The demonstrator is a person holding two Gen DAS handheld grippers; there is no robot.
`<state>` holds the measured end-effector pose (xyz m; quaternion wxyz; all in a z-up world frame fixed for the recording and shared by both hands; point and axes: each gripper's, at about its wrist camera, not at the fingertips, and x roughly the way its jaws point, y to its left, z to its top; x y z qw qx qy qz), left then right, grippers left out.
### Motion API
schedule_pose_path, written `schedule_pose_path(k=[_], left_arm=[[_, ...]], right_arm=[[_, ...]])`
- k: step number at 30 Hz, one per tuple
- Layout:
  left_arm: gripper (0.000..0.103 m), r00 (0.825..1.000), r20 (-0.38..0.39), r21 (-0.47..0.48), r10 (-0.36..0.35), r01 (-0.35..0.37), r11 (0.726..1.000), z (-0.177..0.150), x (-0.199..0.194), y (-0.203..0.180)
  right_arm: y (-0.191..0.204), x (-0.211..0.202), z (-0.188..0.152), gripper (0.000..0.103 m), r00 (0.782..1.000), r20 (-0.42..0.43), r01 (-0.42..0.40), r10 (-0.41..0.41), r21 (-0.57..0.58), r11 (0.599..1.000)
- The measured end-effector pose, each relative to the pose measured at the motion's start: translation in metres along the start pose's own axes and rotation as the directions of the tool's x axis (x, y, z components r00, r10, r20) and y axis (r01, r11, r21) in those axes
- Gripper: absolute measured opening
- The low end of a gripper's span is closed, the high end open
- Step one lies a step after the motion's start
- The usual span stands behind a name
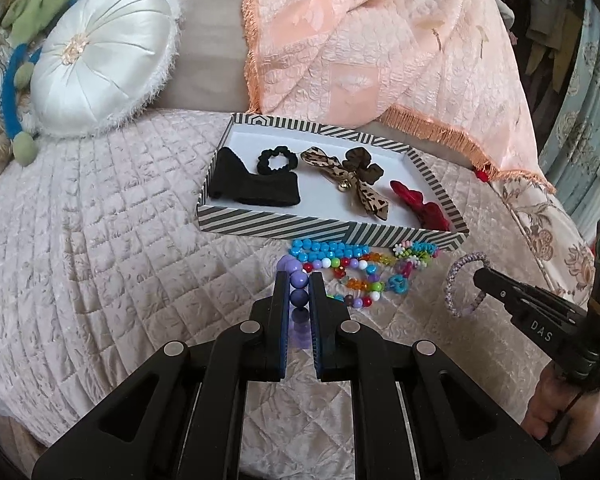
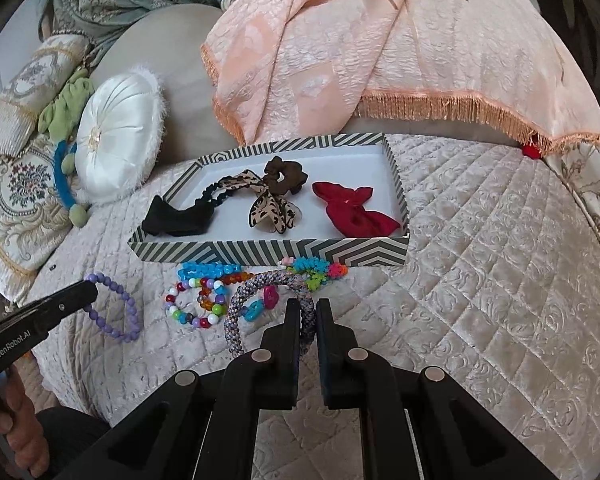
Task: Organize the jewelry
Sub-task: 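Lift and hold the purple and grey bracelets above the bed with both grippers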
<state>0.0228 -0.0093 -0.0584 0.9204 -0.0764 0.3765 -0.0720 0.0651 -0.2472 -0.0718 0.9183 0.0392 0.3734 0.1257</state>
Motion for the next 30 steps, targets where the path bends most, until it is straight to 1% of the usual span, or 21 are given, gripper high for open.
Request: schedule_pose_path(k=[6,30], left_arm=[[0.008,1.0,-0.007,0.008,0.021,-0.021,1.0,-0.0008,0.0019,-0.0008],[0.008,0.999,-0.009,0.012,0.038,-0.038,0.999,-0.0017,0.0041,0.0003]], right_arm=[[0.0033,0.0033,-0.0016,0.007,1.0,-0.009,0.005,-0.005,-0.006,1.0],[0.0098,0.0077,-0.0037,0.007,1.0,-0.016,0.015,-0.016,-0.026,1.0]])
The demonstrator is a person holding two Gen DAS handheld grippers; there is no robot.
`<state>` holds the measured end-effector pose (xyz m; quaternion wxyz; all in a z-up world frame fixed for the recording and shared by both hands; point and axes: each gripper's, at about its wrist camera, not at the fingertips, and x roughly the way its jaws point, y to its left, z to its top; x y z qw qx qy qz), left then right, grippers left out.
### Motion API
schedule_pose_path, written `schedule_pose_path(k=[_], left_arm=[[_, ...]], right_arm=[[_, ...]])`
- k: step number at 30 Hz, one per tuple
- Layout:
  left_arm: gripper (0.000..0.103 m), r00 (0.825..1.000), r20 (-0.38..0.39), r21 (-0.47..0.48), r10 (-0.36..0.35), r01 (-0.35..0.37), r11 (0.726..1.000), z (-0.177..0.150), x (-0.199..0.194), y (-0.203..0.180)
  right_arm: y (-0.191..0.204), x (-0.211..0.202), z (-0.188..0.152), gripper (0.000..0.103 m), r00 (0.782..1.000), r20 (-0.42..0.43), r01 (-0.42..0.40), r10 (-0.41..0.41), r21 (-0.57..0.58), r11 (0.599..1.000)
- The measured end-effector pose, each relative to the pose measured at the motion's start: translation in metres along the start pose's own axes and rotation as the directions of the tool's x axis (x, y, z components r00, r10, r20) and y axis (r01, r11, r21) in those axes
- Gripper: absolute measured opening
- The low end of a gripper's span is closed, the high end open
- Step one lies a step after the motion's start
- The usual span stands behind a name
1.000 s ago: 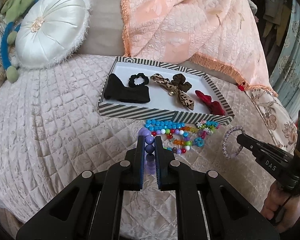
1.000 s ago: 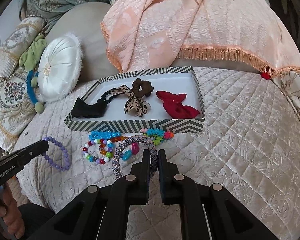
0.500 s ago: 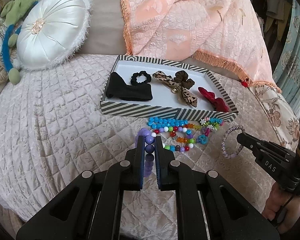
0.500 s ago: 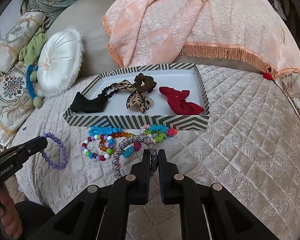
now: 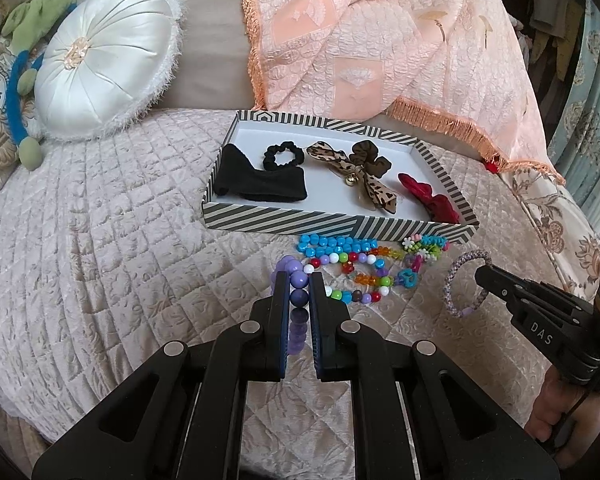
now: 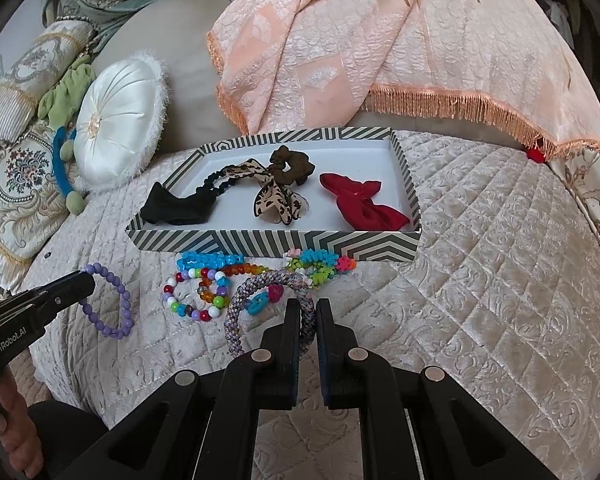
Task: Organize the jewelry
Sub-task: 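Lift and hold the purple and grey bracelets above the bed with both grippers, then lower both bracelets into the striped tray and open both grippers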
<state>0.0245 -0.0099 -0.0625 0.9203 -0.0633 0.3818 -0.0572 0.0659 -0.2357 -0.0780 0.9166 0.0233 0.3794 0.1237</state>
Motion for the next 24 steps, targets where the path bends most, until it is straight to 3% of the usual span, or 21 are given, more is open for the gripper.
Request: schedule_pose_path(k=[16,24], left_arm=[[0.008,0.999,0.0,0.002,-0.048,0.048,0.999,0.006,-0.002,-0.002],[0.008,0.994,0.075,0.045,-0.076,0.073,0.996,0.065,0.0,-0.014]], right_arm=[[0.0,0.0,0.009,0.007,1.0,0.017,0.0,0.0,-0.006,1.0],[-0.01,0.005,0.048,0.007,0.996,0.09,-0.027,0.026,0.005,1.0]])
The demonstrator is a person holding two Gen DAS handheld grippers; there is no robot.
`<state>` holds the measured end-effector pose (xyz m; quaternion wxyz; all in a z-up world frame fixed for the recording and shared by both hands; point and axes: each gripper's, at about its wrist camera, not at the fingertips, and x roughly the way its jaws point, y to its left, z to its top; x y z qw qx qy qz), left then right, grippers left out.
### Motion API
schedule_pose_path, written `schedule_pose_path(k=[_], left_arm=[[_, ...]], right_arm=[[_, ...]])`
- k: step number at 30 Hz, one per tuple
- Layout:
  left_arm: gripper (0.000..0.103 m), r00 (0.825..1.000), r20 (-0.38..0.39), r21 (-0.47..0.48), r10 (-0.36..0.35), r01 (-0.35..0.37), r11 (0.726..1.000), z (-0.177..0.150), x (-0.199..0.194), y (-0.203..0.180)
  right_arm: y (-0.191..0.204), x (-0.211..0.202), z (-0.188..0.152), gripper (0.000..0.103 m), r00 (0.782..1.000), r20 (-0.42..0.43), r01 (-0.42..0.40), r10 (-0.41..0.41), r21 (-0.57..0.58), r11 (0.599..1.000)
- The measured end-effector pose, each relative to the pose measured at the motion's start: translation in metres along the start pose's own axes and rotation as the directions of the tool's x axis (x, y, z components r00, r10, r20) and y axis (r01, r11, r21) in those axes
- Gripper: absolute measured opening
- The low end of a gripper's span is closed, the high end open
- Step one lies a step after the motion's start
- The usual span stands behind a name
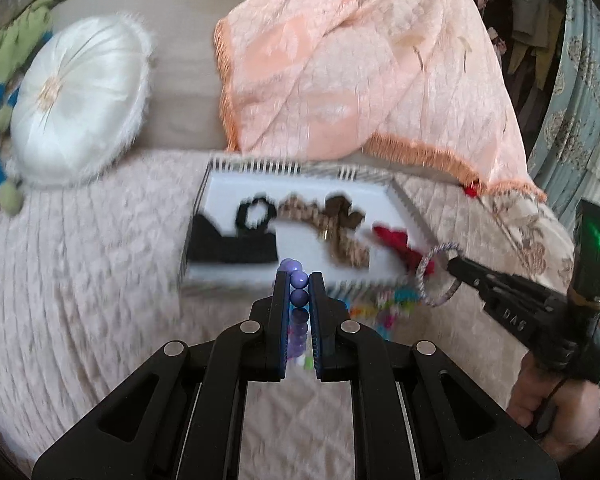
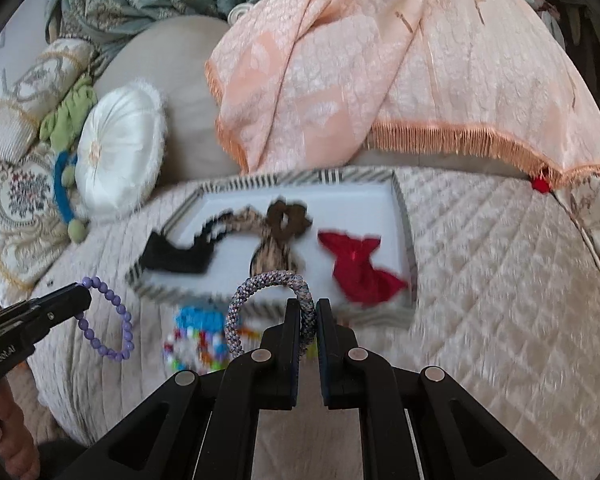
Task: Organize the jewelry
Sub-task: 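Lower both bracelets into the striped tray and open both grippers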
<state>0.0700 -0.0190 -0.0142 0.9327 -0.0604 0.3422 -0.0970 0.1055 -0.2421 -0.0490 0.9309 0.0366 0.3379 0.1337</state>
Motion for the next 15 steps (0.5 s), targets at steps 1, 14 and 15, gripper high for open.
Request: schedule_pose_path(k=[1,14,15], left_arm=[[0.008,1.0,0.003,0.0,-0.002,0.002,1.0,0.007,0.004,0.0],[0.008,0.983,-0.097,-0.014,-0.154,0.153,0.988,0.056,0.1,-0.024],[0.008,0.982,-0.106,0.001,-0.153,0.154,0.988,0.055,0.108,-0.026]], right_arm=[[-0.002,0.004,0.007,0.007,1.0,0.011,-0.007,0.007,0.003,1.0],[-0.011,0.084,0.043,0.007,0.999,-0.038,-0.022,0.024,0.075,0.997],[-0.012,0.091,0.041,0.007,0.998,-0.061,-0.012,0.018,0.088,0.996]])
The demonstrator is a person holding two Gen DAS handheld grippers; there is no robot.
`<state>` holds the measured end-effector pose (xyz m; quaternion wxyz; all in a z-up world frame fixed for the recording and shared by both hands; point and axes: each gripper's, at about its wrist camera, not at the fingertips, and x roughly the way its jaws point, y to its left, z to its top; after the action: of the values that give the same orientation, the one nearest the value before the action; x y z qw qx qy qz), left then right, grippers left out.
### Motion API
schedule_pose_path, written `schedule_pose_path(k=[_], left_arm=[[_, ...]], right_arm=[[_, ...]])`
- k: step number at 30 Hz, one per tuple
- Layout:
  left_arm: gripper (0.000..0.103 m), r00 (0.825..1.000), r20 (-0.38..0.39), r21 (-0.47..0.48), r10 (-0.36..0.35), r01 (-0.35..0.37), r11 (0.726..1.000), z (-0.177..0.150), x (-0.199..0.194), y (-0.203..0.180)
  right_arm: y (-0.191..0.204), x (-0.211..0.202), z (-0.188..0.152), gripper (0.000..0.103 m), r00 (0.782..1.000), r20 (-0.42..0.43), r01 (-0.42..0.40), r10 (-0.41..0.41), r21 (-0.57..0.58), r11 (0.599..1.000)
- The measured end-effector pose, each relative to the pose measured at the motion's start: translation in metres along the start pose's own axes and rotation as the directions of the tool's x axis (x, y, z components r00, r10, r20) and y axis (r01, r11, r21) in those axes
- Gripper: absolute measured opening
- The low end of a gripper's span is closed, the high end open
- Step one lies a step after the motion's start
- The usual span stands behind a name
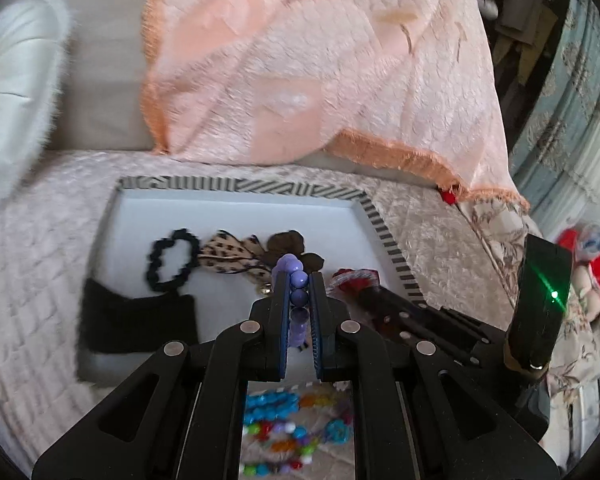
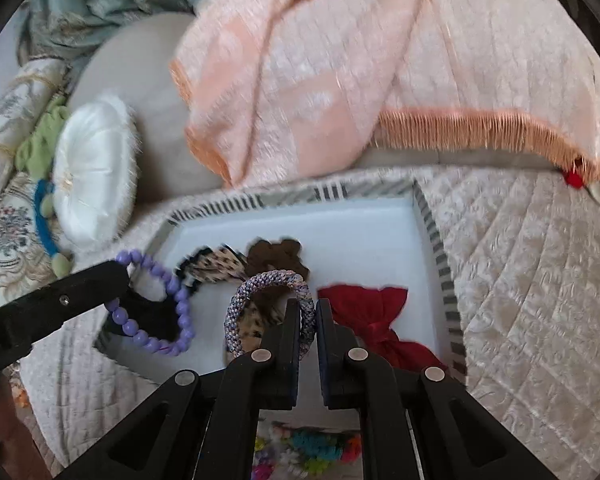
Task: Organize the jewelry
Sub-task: 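Lower both bracelets into the striped tray and open both grippers, then withdraw both open grippers from the tray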
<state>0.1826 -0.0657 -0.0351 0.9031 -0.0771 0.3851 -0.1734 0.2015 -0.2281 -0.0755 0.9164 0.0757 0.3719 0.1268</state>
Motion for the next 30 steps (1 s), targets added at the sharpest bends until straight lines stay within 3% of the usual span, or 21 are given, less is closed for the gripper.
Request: schedule_pose_path(k=[9,16,18,20,21,23,25,30], left_arm=[[0.008,0.982,-0.085,0.021,0.171,-0.17,0.985,-0.014,0.046,0.038],[0.011,0.977,-0.102,0.02,0.186,-0.185,0.983,-0.015,0.04,0.048],[0.029,0.976,-0.101,0.028,0.191,-0.189,0.981,-0.014,0.035,0.049],[0.039,0.974,-0.087,0.025,0.208,-0.207,0.978,-0.013,0.027,0.051],[0.039,0.974,-0.078,0.02,0.213,-0.212,0.977,-0.013,0.021,0.053],[0.039,0.973,-0.074,0.008,0.218,-0.218,0.976,-0.012,0.012,0.057],[0.039,0.973,-0.071,-0.002,0.22,-0.221,0.975,-0.015,-0.001,0.062],[0.039,0.977,-0.104,0.082,0.185,-0.177,0.981,-0.044,-0.028,0.063]], right_arm=[[-0.015,0.024,-0.008,0.007,0.996,-0.079,0.035,-0.032,0.035,0.999],[-0.01,0.031,-0.01,0.007,0.995,-0.099,0.0,0.003,0.029,1.0],[-0.009,0.031,-0.01,0.007,0.995,-0.097,-0.005,0.008,0.029,1.0],[-0.009,0.03,-0.01,0.007,0.995,-0.099,-0.01,0.013,0.031,0.999],[-0.008,0.028,-0.01,0.008,0.995,-0.097,-0.014,0.017,0.032,0.999],[-0.006,0.026,-0.009,0.015,0.995,-0.092,-0.027,0.03,0.031,0.999],[-0.003,0.019,-0.007,0.035,0.997,-0.075,-0.032,0.034,0.022,0.999],[0.002,-0.011,-0.004,0.039,0.999,0.001,-0.037,0.037,-0.01,0.999]])
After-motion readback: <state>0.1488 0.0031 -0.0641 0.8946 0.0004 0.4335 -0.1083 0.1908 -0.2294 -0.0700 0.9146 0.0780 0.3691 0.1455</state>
